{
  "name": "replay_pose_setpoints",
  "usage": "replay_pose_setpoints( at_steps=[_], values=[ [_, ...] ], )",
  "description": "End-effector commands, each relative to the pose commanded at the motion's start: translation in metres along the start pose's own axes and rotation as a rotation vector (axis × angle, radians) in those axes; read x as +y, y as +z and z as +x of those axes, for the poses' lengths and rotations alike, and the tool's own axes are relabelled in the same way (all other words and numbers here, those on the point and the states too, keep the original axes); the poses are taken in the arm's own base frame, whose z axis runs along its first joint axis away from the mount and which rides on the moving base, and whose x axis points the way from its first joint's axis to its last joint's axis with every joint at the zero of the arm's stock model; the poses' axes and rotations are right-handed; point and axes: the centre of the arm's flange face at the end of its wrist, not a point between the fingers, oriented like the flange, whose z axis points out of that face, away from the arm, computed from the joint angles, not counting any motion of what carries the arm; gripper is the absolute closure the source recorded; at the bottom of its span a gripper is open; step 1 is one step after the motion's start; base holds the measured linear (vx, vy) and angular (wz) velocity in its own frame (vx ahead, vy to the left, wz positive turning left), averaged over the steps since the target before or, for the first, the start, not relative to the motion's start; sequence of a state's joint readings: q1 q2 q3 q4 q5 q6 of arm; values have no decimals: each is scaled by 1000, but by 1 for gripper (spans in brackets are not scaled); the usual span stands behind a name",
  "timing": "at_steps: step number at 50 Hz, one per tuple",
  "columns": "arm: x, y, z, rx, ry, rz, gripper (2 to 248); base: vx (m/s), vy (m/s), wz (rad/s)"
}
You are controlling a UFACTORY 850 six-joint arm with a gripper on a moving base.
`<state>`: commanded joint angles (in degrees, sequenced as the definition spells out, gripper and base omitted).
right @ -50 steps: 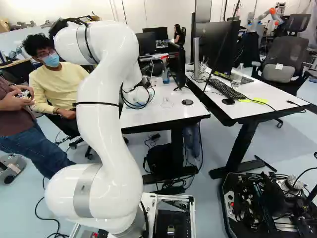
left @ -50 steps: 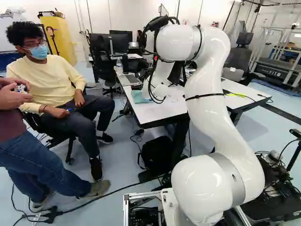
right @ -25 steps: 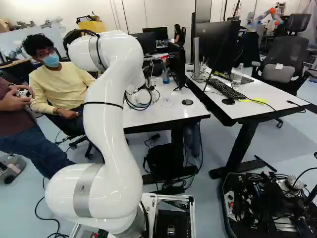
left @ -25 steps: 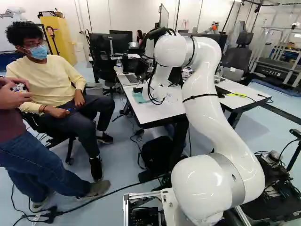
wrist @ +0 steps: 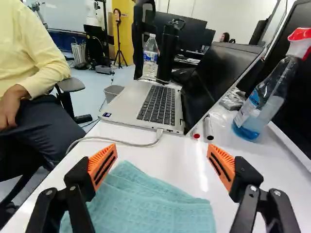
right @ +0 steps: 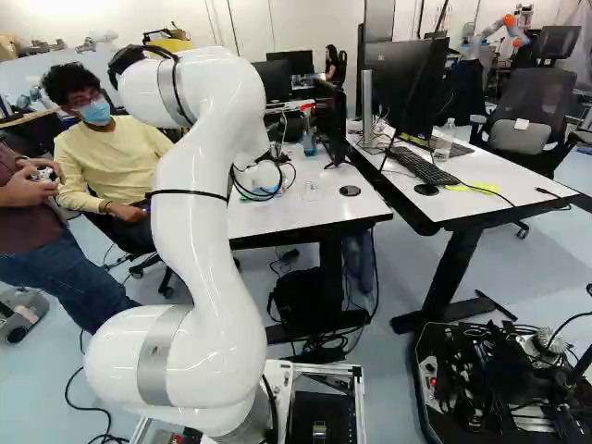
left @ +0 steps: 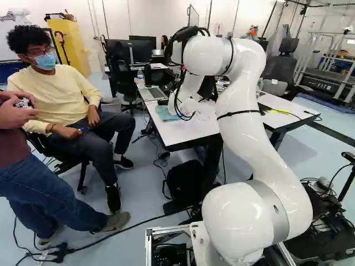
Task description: Clean the table with the green towel
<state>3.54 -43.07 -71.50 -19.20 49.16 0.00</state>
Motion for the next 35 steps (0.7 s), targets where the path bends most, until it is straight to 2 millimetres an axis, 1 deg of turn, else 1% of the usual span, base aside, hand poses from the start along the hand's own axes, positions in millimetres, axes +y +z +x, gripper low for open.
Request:
replay_pose_setpoints(
  at_steps=[15, 35],
  values=[
    [3, -5, 17, 23, -6, -5, 3, 0, 0, 0],
    [3, -5, 17, 23, -6, -5, 3, 0, 0, 0]
  ],
)
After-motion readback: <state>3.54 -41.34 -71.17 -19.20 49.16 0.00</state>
